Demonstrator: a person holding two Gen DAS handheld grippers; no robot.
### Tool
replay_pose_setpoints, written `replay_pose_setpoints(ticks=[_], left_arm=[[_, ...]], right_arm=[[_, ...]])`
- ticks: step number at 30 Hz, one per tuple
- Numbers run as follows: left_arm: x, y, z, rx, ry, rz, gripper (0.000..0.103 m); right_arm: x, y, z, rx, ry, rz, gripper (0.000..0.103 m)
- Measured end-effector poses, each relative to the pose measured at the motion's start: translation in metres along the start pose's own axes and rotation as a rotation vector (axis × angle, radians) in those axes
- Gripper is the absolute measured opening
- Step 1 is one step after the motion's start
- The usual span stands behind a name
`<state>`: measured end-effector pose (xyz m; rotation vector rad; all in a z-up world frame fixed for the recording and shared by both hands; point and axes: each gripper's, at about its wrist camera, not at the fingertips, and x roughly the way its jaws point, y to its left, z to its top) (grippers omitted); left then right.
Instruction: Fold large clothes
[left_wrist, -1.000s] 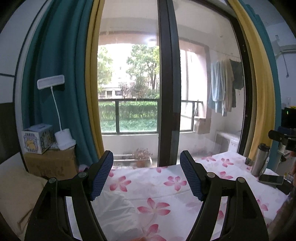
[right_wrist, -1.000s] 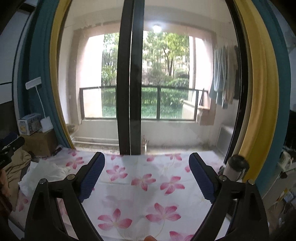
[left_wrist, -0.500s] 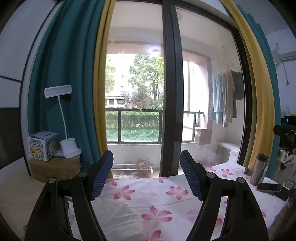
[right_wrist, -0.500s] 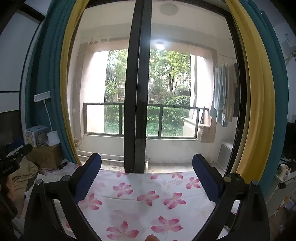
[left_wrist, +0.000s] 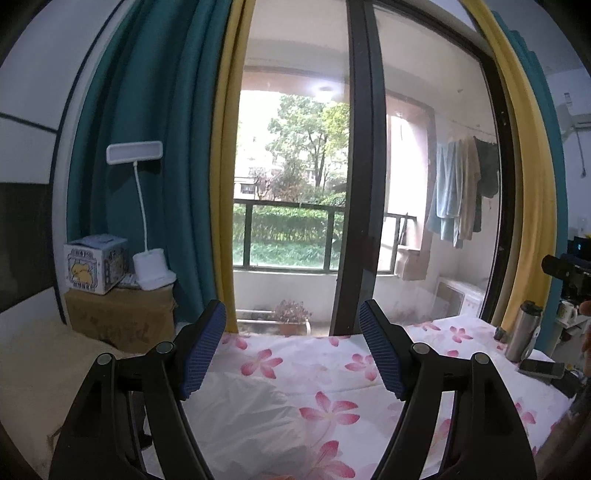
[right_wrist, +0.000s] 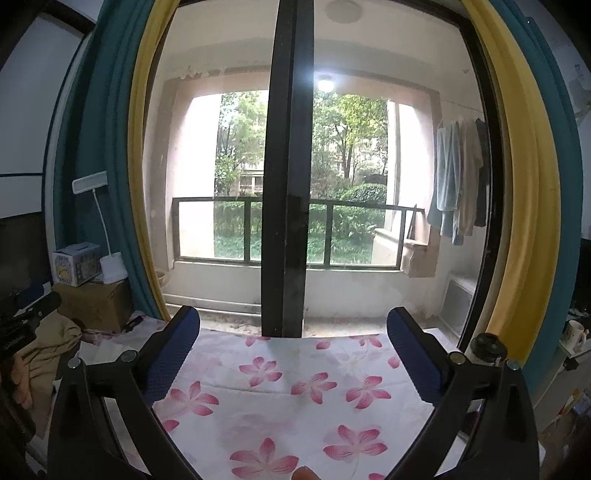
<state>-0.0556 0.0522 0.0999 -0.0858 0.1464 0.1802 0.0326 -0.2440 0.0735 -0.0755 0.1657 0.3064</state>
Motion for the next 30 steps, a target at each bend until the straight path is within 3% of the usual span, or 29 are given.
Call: replay_pose_setpoints(ticks=[30], left_arm=[[0.0054, -0.0010, -0.0028, 0.002, 0.017, -0.012, 0.078]], right_arm=[[0.0096, -0.0044, -0.0042, 0.008, 0.045, 0.011, 0.100]])
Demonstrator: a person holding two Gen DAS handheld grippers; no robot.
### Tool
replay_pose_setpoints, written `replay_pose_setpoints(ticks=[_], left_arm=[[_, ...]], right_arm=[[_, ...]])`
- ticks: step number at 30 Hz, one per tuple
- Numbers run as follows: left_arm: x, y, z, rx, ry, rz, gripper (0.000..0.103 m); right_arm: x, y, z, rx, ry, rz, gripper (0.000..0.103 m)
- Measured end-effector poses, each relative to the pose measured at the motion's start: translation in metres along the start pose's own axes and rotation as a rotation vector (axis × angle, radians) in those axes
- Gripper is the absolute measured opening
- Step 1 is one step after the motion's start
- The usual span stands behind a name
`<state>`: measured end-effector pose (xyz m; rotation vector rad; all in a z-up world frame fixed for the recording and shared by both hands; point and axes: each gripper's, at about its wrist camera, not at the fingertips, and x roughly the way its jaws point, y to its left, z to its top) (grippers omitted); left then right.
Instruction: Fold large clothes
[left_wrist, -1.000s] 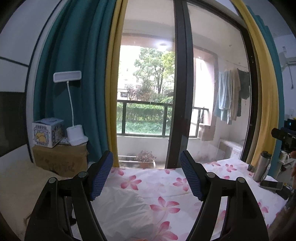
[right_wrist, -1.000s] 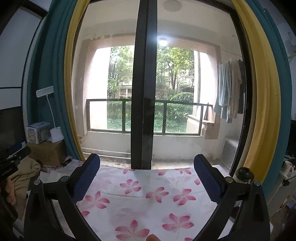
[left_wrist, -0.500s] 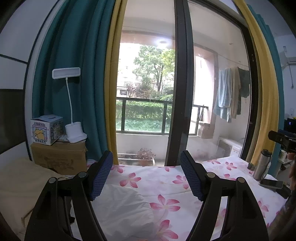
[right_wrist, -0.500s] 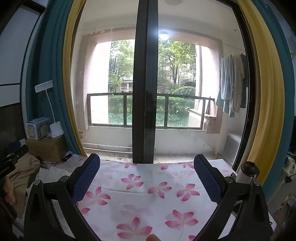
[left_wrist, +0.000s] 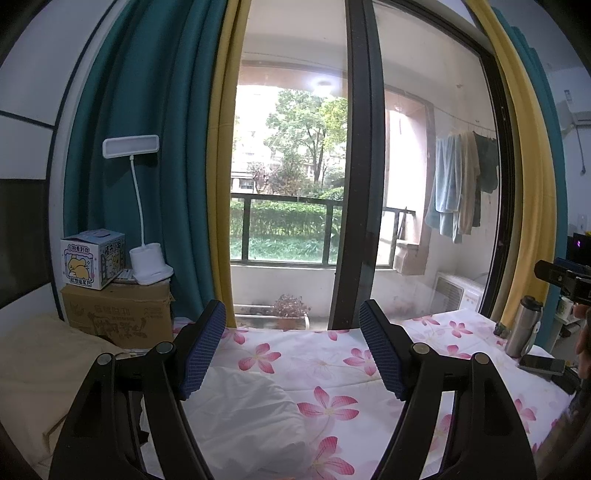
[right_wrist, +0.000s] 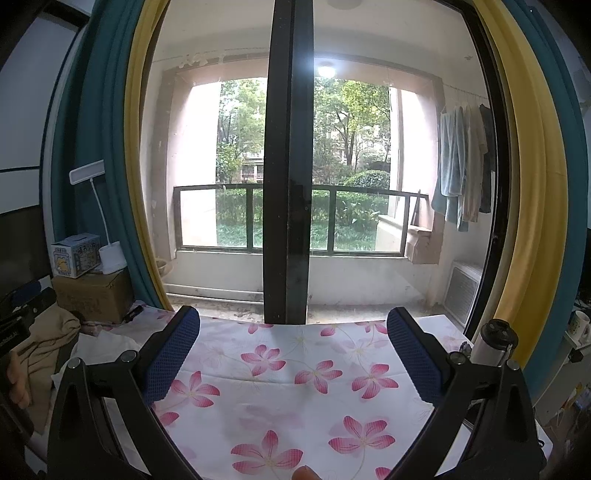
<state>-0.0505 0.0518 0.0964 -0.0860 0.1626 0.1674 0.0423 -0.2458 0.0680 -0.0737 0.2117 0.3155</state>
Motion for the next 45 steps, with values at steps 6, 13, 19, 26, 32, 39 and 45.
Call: replay_pose_setpoints(ticks=[6, 13, 19, 26, 32, 39, 45], left_arm=[[0.000, 0.000, 0.000, 0.001, 0.001, -0.001, 0.078], [0.002, 0.001, 0.001, 0.003, 0.006, -0.008, 0.078], [0.003, 0.001, 0.000, 0.001, 0.010, -0.009, 0.078], [0.003, 0.000, -0.001, 0.002, 0.017, -0.015, 0.078], [0.004, -0.001, -0.002, 0.000, 0.018, -0.024, 0.078], [0.004, -0.002, -0.002, 0.002, 0.020, -0.024, 0.078], [0.007, -0.004, -0.002, 0.003, 0.023, -0.023, 0.078]], right_arm=[[0.000, -0.002, 0.000, 0.003, 0.000, -0.001, 0.100], [0.004, -0.004, -0.002, 0.006, 0.009, -0.003, 0.100], [0.005, -0.004, -0.002, 0.007, 0.012, -0.005, 0.100], [0.006, -0.007, -0.006, 0.011, 0.023, -0.010, 0.100], [0.005, -0.009, -0.008, 0.014, 0.024, -0.015, 0.100], [0.008, -0.010, -0.008, 0.013, 0.029, -0.013, 0.100], [0.012, -0.011, -0.010, 0.017, 0.036, -0.010, 0.100]])
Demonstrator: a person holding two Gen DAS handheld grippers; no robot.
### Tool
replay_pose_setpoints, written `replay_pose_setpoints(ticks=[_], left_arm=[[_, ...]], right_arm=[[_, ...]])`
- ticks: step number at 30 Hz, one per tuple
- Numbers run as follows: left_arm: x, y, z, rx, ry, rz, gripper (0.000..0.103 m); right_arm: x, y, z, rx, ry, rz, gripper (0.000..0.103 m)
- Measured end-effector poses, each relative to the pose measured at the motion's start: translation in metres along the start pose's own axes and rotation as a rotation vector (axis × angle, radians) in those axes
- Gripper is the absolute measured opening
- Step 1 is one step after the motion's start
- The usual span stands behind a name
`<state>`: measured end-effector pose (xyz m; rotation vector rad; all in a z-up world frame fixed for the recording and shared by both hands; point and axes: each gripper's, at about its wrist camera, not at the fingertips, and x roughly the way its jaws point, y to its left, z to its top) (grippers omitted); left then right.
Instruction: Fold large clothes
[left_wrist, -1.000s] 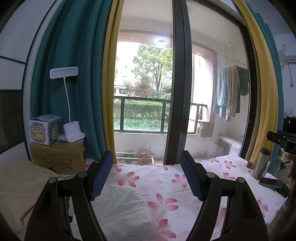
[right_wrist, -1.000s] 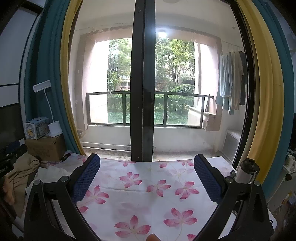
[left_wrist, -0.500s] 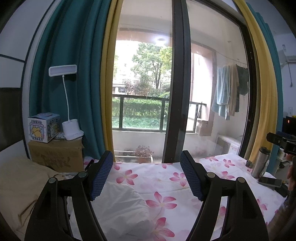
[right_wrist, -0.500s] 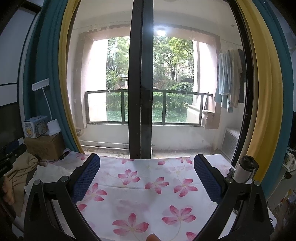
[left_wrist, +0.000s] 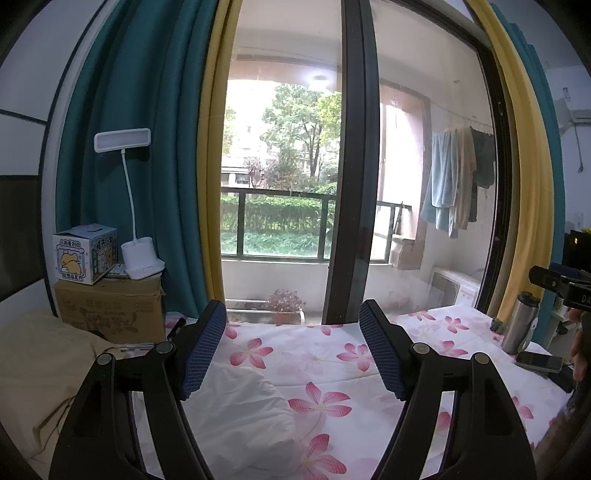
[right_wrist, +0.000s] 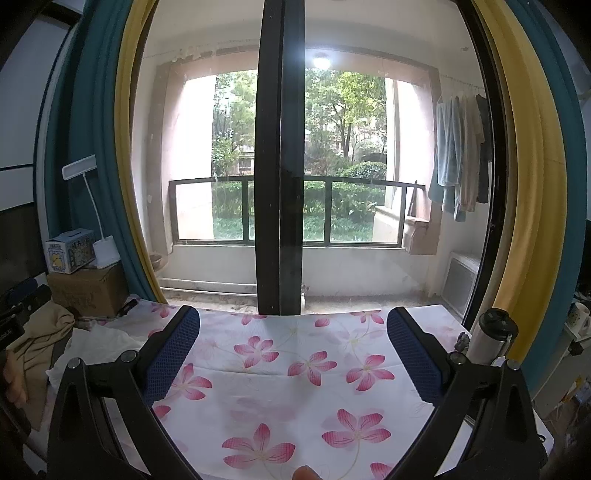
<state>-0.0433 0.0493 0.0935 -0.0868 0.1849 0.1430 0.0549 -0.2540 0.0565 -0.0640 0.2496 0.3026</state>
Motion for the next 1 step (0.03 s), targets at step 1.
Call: replay_pose_setpoints(ticks=[1], left_arm=[[0.0008, -0.0004, -0.0004, -0.001, 0.002, -0.003, 0.078]], right_arm=[[0.0014, -0.0003, -0.0002, -0.001, 0.003, 0.002, 0.100]])
